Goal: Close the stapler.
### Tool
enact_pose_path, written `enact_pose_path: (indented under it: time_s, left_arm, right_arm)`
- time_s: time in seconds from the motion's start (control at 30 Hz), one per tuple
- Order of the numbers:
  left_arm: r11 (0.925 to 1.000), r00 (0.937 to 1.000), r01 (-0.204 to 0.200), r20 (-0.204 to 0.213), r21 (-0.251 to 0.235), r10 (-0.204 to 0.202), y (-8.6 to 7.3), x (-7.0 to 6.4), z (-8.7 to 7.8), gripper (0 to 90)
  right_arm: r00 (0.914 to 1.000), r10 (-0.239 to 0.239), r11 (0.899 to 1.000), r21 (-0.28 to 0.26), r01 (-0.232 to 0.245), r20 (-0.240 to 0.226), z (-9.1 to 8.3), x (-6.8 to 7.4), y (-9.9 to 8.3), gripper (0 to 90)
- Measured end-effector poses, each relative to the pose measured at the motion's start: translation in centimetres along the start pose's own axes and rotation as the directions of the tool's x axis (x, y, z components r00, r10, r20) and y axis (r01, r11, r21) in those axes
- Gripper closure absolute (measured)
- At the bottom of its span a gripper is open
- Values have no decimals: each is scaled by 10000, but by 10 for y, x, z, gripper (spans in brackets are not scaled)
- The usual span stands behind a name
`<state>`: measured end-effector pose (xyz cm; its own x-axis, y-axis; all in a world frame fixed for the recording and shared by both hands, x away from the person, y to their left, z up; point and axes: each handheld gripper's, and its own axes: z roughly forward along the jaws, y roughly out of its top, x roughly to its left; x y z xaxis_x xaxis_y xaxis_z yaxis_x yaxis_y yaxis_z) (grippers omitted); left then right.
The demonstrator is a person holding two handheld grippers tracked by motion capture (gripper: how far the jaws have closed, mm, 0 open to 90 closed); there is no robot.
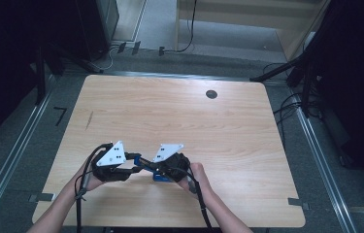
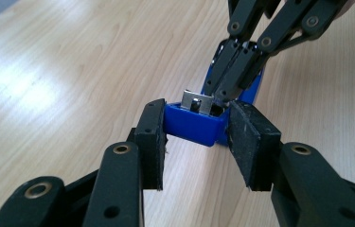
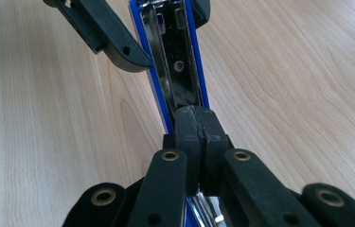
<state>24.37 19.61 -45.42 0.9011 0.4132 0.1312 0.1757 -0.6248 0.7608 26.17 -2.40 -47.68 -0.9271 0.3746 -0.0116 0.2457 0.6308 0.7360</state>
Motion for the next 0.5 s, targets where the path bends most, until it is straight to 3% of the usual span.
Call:
enact_pose_path:
  time_s: [0.13,0.37,0.5]
  left_arm:
    - [9999,9999,-136,-14,-24,136,2,-1,0,595]
    - [9987,9997,109,228,506,-121,-5,1,6,529]
    - [9981,9995,236,212,561,-249,-8,0,15,547]
  right_arm:
    - [10000,38,10000,-13,-38,-46,-2,-2,-2,900]
    - [9999,136,9999,-25,-136,-25,-5,-2,-4,900]
    - [9998,181,9998,-79,-181,-30,-8,-4,-6,900]
